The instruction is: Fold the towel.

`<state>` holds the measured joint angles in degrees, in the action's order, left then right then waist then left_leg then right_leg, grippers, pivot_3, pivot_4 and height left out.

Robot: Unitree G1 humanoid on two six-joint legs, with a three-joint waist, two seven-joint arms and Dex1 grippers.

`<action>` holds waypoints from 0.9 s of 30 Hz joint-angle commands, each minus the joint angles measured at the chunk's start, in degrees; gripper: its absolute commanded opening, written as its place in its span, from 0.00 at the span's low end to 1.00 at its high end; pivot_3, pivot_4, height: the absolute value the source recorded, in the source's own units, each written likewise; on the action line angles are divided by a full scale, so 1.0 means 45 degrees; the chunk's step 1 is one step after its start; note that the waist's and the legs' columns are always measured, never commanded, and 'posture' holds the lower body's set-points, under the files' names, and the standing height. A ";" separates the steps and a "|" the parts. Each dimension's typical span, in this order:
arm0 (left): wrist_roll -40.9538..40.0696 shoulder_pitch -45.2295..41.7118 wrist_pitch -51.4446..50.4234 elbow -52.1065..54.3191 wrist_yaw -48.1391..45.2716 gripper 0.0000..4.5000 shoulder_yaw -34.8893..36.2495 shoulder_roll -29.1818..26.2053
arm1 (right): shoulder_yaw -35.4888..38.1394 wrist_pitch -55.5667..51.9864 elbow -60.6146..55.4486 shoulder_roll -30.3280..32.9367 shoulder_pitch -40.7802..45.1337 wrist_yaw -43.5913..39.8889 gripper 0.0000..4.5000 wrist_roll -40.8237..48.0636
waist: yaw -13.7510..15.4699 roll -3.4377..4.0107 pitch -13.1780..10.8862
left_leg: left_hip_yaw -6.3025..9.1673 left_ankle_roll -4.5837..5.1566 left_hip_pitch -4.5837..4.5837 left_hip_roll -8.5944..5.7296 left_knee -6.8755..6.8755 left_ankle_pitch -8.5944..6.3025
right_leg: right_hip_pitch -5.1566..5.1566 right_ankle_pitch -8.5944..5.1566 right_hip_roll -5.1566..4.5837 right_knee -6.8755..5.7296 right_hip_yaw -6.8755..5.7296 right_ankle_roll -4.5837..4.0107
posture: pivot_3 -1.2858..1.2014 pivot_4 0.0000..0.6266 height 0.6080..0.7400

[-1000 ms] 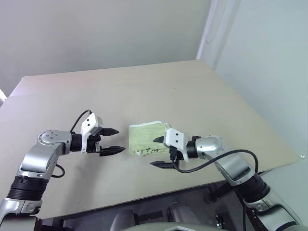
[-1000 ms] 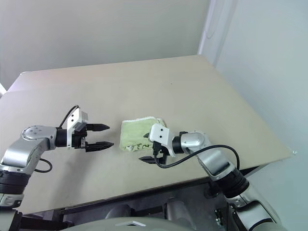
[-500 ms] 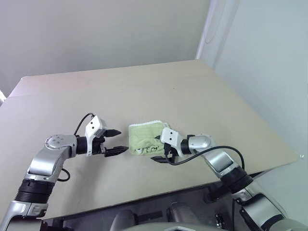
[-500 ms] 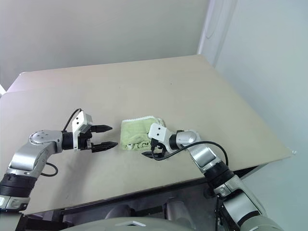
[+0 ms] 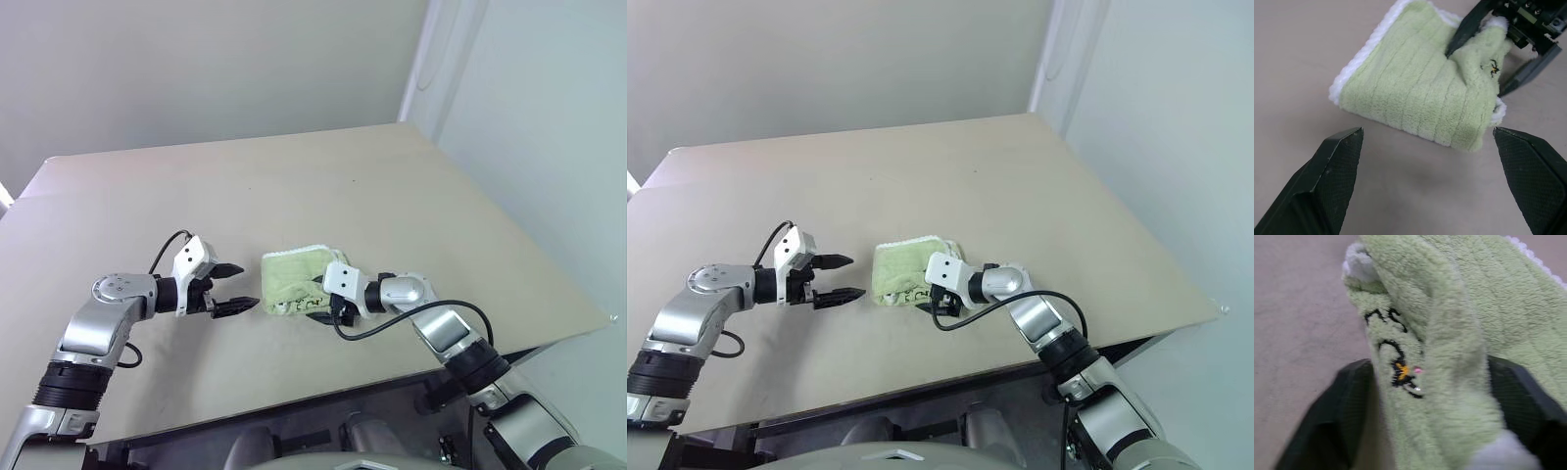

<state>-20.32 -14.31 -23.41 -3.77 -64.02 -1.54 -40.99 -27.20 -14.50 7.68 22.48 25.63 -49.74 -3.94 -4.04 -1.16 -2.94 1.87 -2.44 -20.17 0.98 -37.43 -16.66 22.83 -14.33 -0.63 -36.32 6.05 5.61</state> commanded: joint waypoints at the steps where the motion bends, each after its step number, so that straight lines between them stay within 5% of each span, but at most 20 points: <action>1: 0.0199 -0.0374 0.0437 -0.0180 -0.0130 1.00 -0.0044 0.0000 | -0.0017 0.0075 -0.0002 0.0125 -0.0016 0.0243 0.48 -0.0516 | 0.0001 0.0000 0.0000 | 0.0000 0.0000 -0.0002 0.0000 0.0001 0.0000 | 0.0001 0.0000 0.0000 0.0001 0.0000 0.0000 | 0.52 0.00 1.00; 7: 0.0435 -0.0496 0.0747 -0.0632 -0.0260 1.00 -0.0075 0.0057 | 0.0256 0.0166 -0.0167 0.0032 0.0073 0.0495 0.01 -0.0682 | 0.0003 0.0000 0.0000 | -0.0001 0.0000 -0.0016 -0.0001 0.0001 0.0000 | 0.0009 0.0000 -0.0002 0.0006 0.0000 -0.0001 | 0.52 0.00 1.00; 18: 0.0418 -0.1212 0.0108 -0.0740 -0.0393 1.00 -0.0025 -0.0038 | 0.4201 -0.3659 -0.2977 -0.0498 0.0860 -0.0126 0.01 0.4249 | 0.0008 0.0002 -0.0003 | 0.0004 0.0001 -0.0048 -0.0001 0.0013 -0.0001 | 0.0039 0.0006 -0.0001 0.0007 -0.0001 -0.0003 | 0.52 0.00 1.00; 27: 0.0600 -0.1245 0.0078 -0.0646 -0.0063 1.00 -0.0312 0.0406 | 0.6150 -0.2935 -0.0864 0.1030 0.2124 0.2097 0.01 0.3319 | 0.0013 0.0007 -0.0006 | -0.0001 0.0001 -0.0055 -0.0002 0.0019 -0.0001 | 0.0046 0.0006 -0.0006 0.0019 0.0000 -0.0008 | 0.52 0.00 1.00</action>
<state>-17.83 -18.85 -23.48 -7.41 -64.63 -3.24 -39.21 -1.33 -29.98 3.21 26.28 33.36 -41.69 11.92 -3.98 -1.13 -2.96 1.84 -2.44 -20.42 0.96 -37.31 -16.67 23.04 -14.26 -0.66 -36.22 6.06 5.51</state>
